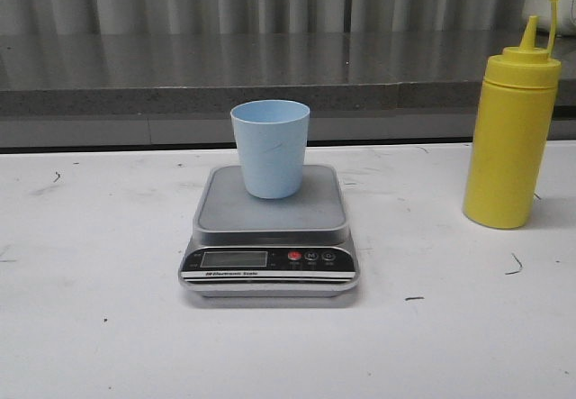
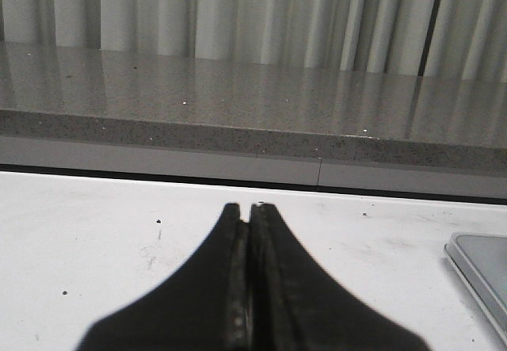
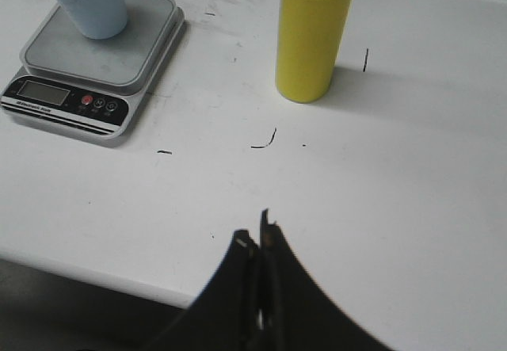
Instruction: Pour seasoning into cup on scale with both arms
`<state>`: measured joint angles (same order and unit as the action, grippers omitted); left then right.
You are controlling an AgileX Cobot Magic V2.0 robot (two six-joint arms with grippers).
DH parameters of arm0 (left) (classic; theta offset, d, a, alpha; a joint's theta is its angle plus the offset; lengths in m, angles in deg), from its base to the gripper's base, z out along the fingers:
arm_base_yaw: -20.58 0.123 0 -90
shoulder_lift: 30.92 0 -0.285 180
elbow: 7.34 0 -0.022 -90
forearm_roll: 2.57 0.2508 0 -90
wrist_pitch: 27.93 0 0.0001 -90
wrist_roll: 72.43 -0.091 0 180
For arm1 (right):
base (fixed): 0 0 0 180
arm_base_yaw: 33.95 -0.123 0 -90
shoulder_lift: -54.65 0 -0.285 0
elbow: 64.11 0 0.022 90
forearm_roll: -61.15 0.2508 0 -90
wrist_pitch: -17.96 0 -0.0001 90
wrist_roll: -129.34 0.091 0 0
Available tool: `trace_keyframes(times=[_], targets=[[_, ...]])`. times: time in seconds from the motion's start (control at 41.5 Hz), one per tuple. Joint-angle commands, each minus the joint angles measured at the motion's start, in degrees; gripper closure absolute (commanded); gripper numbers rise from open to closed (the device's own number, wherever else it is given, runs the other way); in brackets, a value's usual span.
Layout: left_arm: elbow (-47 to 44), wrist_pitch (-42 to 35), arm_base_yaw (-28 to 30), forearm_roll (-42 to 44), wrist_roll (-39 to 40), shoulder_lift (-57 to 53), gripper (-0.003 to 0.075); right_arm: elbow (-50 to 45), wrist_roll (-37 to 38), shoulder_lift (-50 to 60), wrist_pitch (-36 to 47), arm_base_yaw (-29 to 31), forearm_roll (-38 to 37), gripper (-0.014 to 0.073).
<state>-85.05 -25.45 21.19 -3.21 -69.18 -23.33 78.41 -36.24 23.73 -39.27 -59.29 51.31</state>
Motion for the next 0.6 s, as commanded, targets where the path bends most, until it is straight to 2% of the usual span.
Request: trace_keyframes(times=[0.0, 0.506, 0.579], targets=[[-0.8, -4.9, 0.1, 0.0, 0.0, -1.3, 0.0740, 2.1, -0.3, -0.4, 3.6, 0.1, -1.3, 0.0715], [-0.8, -4.9, 0.1, 0.0, 0.0, -1.3, 0.0740, 1.8, -0.3, -0.2, 3.7, 0.1, -1.3, 0.0715], [-0.8, -4.9, 0.1, 0.0, 0.0, -1.3, 0.0740, 0.4, -0.3, 1.1, 4.6, 1.5, -1.6, 0.0715]])
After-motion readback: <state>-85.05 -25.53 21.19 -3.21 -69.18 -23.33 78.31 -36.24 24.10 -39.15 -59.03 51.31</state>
